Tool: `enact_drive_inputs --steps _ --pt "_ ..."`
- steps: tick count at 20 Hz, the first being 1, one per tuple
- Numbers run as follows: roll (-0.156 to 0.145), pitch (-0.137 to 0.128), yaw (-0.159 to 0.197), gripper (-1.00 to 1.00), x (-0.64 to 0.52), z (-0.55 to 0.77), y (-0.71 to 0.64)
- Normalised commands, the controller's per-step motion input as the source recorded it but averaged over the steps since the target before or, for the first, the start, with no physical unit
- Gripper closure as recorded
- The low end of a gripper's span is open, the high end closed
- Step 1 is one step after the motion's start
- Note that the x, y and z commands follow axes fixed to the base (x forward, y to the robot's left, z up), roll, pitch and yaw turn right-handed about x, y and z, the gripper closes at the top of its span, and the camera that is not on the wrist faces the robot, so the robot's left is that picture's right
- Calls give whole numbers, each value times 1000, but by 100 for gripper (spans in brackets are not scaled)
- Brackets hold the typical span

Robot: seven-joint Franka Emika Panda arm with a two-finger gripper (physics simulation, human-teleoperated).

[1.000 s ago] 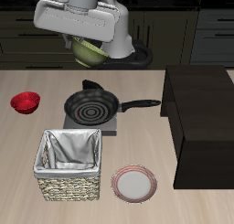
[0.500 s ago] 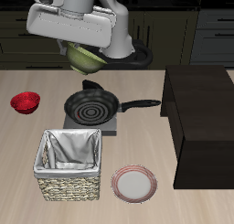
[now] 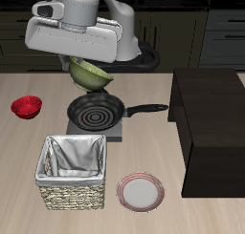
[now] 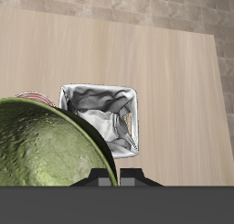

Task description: Place the green bowl in the basket

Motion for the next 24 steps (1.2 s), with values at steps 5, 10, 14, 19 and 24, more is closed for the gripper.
enact_drive_inputs --steps 5,10,14,19,24 --pt "-1 43 -14 100 210 -304 63" --pt "11 27 -25 100 84 -253 0" --pt "-16 17 4 100 7 -194 -82" --pt "-33 20 -19 100 31 -190 -194" --pt "-32 12 -15 100 20 -141 -214"
